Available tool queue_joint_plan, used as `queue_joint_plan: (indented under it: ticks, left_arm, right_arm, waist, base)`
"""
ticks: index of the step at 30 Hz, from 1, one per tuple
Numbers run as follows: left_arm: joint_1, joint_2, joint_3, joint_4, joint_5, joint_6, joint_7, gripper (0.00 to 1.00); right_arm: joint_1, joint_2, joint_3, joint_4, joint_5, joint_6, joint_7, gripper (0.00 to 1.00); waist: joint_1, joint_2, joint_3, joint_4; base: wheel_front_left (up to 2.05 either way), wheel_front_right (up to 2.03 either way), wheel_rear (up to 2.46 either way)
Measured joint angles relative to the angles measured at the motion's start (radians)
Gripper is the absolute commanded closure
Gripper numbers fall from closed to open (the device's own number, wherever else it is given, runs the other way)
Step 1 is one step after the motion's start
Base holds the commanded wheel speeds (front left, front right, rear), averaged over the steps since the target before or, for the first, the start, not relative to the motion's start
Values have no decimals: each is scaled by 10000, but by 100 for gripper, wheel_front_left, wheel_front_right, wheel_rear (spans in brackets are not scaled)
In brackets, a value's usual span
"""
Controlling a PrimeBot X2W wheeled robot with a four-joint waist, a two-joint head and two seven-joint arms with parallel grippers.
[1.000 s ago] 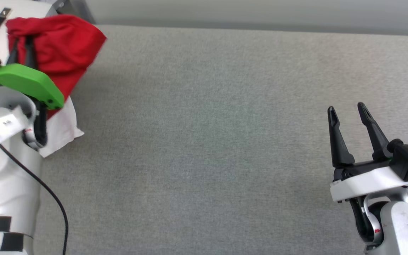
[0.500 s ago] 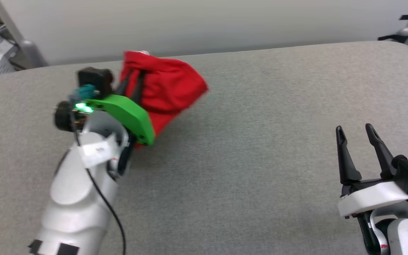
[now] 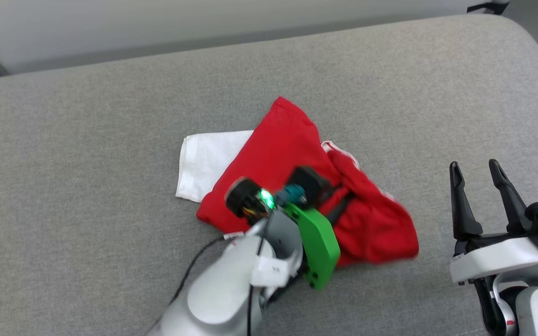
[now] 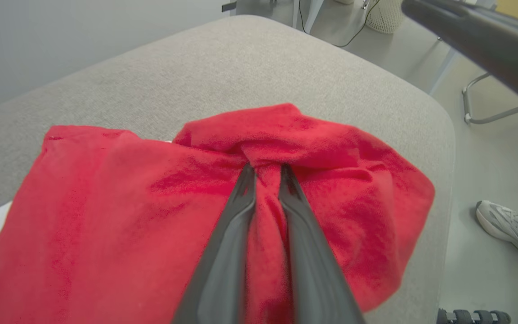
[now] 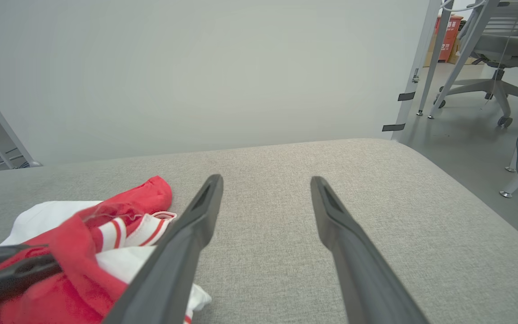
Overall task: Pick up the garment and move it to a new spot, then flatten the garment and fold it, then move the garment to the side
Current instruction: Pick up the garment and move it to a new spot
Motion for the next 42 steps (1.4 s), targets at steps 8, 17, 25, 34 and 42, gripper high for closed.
queue_joint_plan:
  ticks: [8, 17, 25, 34, 42]
  left_arm:
    - [547, -21, -1588, 936, -307, -36, -96, 75]
    - [575, -31, -1789, 640, -483, 408, -2337, 0]
    - [668, 54, -564, 58, -637, 1576, -3440, 0]
    - [1703, 1241, 1434, -821, -786, 2863, -3561, 0]
    - [3079, 2295, 3329, -1891, -700, 3467, -3563, 0]
  right_arm:
    - [-183, -19, 33, 107, 6, 0, -73, 0]
    - [-167, -128, 15, 144, -29, 0, 63, 0]
    - [323, -121, 2, 94, -123, 0, 360, 0]
    - [790, -81, -17, -84, -194, 0, 579, 0]
    - [1054, -48, -75, -174, -207, 0, 662, 0]
  waist:
    - [1, 0, 447, 100]
    - [0, 0, -71, 462]
    - [0, 0, -940, 756]
    - [0, 0, -1608, 1308]
    - [0, -1, -1892, 1711]
  base:
    - [0, 0, 0]
    - [0, 0, 0]
    - [0, 0, 0]
    - [0, 0, 0]
    - [0, 0, 0]
